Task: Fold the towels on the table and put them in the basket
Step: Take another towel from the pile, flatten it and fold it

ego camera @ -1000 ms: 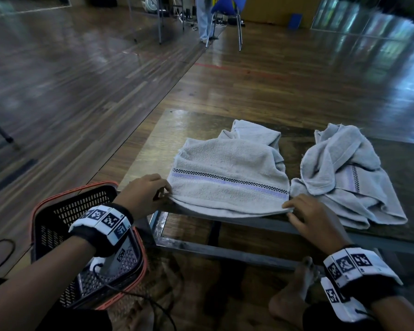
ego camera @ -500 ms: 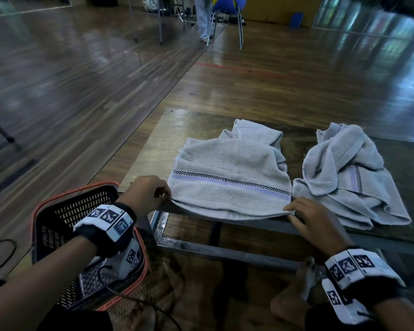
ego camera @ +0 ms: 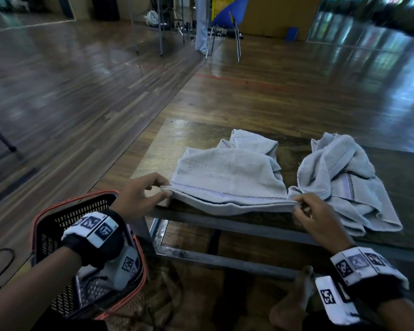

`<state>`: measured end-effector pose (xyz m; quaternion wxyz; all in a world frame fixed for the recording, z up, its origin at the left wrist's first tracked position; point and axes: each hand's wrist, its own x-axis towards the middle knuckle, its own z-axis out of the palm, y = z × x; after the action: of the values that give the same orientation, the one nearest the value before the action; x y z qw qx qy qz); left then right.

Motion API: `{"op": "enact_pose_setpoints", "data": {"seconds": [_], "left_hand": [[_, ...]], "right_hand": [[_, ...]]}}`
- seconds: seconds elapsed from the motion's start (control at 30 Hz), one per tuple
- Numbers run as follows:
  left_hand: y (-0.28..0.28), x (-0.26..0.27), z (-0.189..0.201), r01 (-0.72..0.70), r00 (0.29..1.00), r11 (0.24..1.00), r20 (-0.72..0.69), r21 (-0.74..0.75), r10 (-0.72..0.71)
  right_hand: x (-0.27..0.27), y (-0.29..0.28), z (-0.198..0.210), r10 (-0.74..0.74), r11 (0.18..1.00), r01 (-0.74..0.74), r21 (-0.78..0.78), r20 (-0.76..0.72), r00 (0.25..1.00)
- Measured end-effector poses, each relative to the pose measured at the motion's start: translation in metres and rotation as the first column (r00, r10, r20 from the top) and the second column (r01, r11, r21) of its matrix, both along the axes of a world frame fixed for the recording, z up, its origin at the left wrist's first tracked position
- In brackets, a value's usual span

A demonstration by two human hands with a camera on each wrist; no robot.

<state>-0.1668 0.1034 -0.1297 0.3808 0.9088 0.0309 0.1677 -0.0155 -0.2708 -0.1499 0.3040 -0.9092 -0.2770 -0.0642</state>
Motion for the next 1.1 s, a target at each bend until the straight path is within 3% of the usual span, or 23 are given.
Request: {"op": "enact_pose_setpoints", "data": {"seconds": [0.23,0.6,0.7,0.9,1.1], "left_hand": [[-0.003,-0.006,0.041,-0.054,0.978,0.976,0.184,-0.21,0.093],[-0.017,-0.002,0.141,-0.044,0.912,0.973,0.39,-0.225,0.131],[-0.018,-0.001,0.159,-0.059,0.905,0.977,0.403,-0.203,0.138],[-0.021,-0.015,0.166,-0.031,0.908,0.984,0.407,-0.175,0.101],[-0.029,-0.033,0.158,-0.025,0.915,0.977,0.39,-0.212,0.108]], "right_hand": [[-0.003,-0.003,0.062,0.011,0.989,-0.015,0.15,0.023,1.0],[0.002,-0.018,0.153,0.1,0.916,-0.109,0.387,0.042,0.994],[-0.001,-0.023,0.17,0.091,0.918,-0.103,0.383,0.05,0.995],[-0.006,-0.031,0.182,0.086,0.91,-0.104,0.401,0.063,0.994],[-0.012,-0.038,0.173,0.109,0.942,-0.118,0.314,0.046,0.993]]}}
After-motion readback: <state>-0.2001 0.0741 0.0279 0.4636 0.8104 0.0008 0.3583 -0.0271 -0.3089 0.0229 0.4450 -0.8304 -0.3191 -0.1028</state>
